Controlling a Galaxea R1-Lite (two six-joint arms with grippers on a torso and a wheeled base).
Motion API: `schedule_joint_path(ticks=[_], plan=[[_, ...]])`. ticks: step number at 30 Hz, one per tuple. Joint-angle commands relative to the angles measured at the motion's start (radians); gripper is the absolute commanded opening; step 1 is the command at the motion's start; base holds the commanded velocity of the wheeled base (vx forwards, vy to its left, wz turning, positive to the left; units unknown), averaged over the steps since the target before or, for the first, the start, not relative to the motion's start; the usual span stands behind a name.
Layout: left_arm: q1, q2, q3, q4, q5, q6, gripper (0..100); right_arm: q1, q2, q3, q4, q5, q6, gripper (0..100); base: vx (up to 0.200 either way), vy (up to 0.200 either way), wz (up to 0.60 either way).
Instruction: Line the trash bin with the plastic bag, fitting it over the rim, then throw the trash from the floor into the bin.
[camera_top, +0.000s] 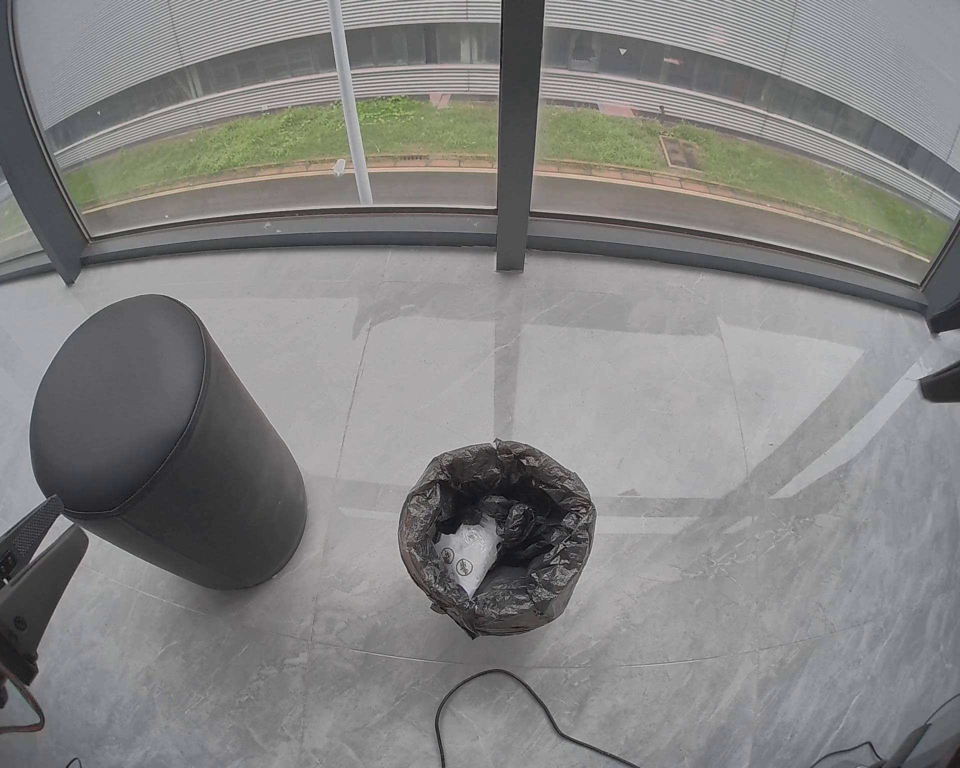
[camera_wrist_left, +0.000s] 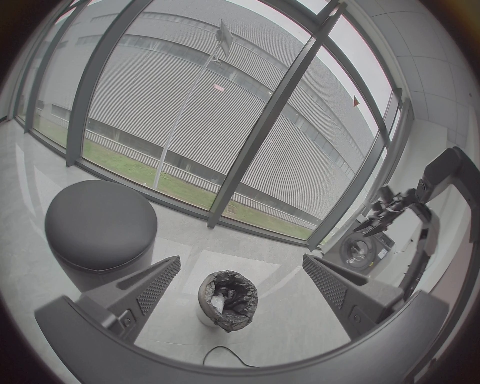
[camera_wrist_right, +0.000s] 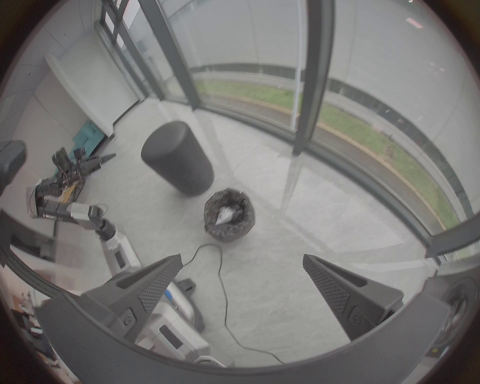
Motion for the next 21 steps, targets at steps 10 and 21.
schedule_joint_path(ticks=[10,21], plan=[[0.106,-0.48,0.323,0.213,0.429,0.093,100,-0.406,-1.249,1.677,-1.115,-0.077,0.204,100,0.0,0.0,0.0],[0.175,-0.457,0.323,0.289,0.553,-0.128,100,-0.404,-1.251,1.92,-1.339,-0.1,0.275,100,0.0,0.0,0.0]])
